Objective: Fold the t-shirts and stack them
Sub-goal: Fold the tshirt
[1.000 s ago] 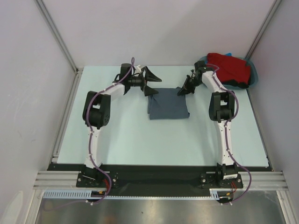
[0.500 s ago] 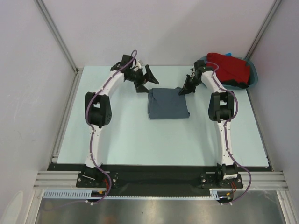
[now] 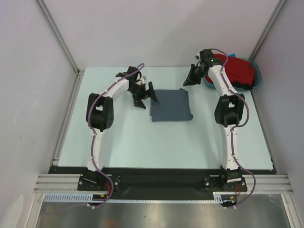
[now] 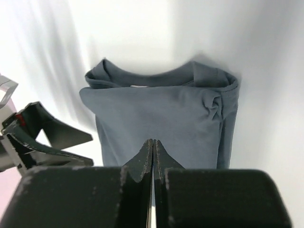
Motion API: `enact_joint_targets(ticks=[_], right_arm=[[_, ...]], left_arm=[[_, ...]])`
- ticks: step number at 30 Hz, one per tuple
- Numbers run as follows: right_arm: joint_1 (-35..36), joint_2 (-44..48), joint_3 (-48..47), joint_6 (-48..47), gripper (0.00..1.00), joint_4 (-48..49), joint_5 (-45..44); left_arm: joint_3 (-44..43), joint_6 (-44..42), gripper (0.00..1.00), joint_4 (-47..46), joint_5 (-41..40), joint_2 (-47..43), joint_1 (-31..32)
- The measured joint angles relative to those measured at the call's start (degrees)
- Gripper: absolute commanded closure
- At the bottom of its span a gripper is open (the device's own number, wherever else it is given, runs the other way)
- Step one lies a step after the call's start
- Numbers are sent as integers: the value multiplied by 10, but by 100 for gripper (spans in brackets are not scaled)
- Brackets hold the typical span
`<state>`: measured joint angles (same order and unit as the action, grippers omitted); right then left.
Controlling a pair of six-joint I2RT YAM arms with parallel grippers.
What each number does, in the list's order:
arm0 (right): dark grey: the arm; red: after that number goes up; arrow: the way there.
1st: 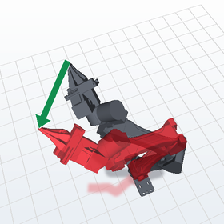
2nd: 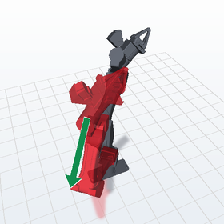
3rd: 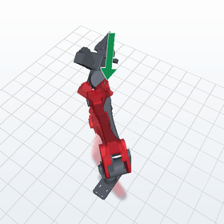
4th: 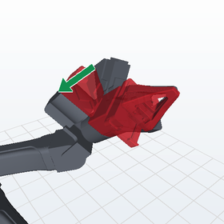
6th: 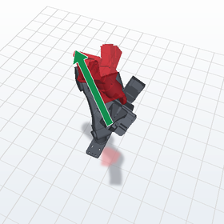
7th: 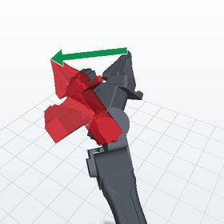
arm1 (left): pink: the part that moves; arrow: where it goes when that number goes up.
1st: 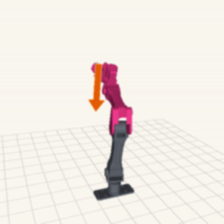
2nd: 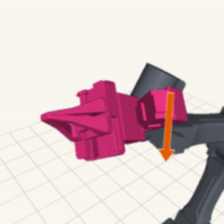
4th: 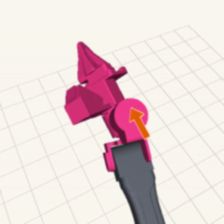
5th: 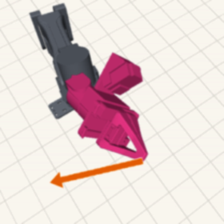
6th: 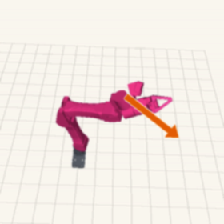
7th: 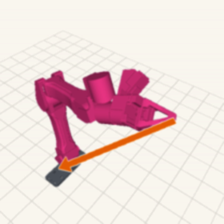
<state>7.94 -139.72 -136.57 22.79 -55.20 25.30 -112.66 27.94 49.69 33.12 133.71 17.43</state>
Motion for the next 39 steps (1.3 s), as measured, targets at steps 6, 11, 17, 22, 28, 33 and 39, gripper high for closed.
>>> enact_joint_targets(ticks=[6, 11, 17, 22, 28, 33, 39], right_arm=[[0, 12, 10, -4, 100, -4, 6], [0, 12, 14, -4, 100, -7, 7], [0, 12, 14, -7, 100, -12, 7], [0, 12, 15, -9, 100, -16, 7], [0, 12, 15, -9, 100, -19, 7], [0, 12, 15, -10, 100, -23, 7], [1, 12, 15, -10, 100, -29, 7]], left_arm=[[2, 0, 0, -35, 2, -6, 12], [10, 13, 55, -70, 3, -14, 13], [10, 21, 72, -90, 2, -14, 13], [10, 22, 67, -98, 1, -14, 13], [10, 20, 67, -102, 0, -3, 13], [10, 18, 67, -102, -1, 16, 13], [9, 15, 68, -102, -2, 33, 13]])
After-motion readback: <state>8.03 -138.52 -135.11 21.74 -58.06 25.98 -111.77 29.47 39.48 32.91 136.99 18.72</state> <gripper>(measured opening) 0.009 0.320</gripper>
